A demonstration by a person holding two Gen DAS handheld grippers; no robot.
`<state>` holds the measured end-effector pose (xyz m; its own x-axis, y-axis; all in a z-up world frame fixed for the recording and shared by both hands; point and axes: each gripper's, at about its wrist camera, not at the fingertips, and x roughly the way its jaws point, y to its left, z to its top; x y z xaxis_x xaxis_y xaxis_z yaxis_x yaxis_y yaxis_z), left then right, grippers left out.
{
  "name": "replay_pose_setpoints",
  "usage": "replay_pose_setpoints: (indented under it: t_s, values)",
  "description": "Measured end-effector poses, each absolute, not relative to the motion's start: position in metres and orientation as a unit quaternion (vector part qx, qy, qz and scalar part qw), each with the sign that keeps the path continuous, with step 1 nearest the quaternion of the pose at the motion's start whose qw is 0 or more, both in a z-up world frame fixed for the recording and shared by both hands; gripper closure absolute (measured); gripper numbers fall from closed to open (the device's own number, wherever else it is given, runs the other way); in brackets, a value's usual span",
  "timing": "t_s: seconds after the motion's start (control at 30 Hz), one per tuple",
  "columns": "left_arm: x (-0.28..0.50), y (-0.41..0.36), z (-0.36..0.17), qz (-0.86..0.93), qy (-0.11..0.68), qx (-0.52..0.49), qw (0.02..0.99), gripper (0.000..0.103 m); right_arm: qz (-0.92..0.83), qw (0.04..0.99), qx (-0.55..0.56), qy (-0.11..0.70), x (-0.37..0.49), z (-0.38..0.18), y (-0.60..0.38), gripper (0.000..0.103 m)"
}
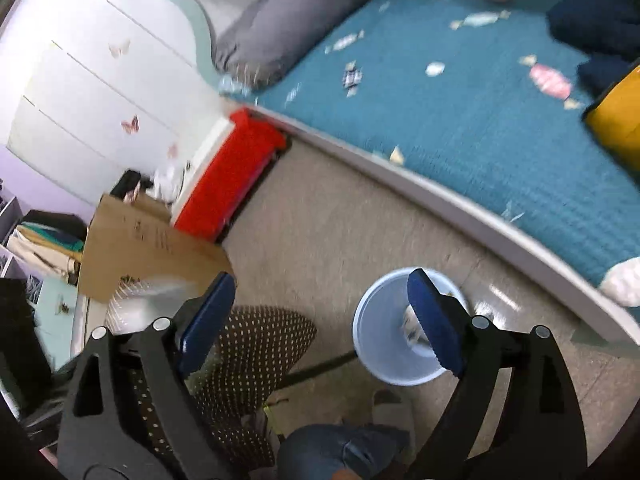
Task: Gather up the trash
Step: 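Drop the newspaper into the wastebasket while the left tool drops the carton there, then move both tools back over the table toward the remaining trash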
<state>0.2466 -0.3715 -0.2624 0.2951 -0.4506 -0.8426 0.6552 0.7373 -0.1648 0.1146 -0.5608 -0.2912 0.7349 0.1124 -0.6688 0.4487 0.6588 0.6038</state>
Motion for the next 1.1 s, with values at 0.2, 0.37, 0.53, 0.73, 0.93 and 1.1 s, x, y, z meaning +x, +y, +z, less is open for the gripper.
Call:
replay_pose_setpoints:
  t_s: [0.2, 0.37, 0.53, 0.73, 0.93, 1.1]
  values:
    - [0.240, -0.359, -0.248, -0.328, 0.459, 0.092, 0.821, 0.012, -0.114, 0.861, 0.376, 0.322, 0.095, -0.259, -0.552, 0.006]
    - [0.220, -0.333, -0.217, -0.316, 0.420, 0.093, 0.846, 0.011, -0.135, 0.877, 0.350, 0.301, 0.087, -0.235, -0.532, 0.006]
    - [0.198, -0.303, -0.183, -0.304, 0.385, 0.074, 0.868, 0.010, -0.142, 0.896, 0.299, 0.297, 0.081, -0.203, -0.504, 0.006]
    - [0.173, -0.268, -0.156, -0.287, 0.357, 0.062, 0.887, 0.010, -0.127, 0.910, 0.259, 0.297, 0.076, -0.168, -0.469, 0.006]
    - [0.151, -0.231, -0.136, -0.274, 0.335, 0.045, 0.900, 0.010, -0.097, 0.921, 0.232, 0.296, 0.072, -0.146, -0.433, 0.006]
    - [0.138, -0.201, -0.122, -0.259, 0.317, 0.039, 0.911, 0.010, -0.066, 0.927, 0.222, 0.295, 0.071, -0.133, -0.404, 0.006]
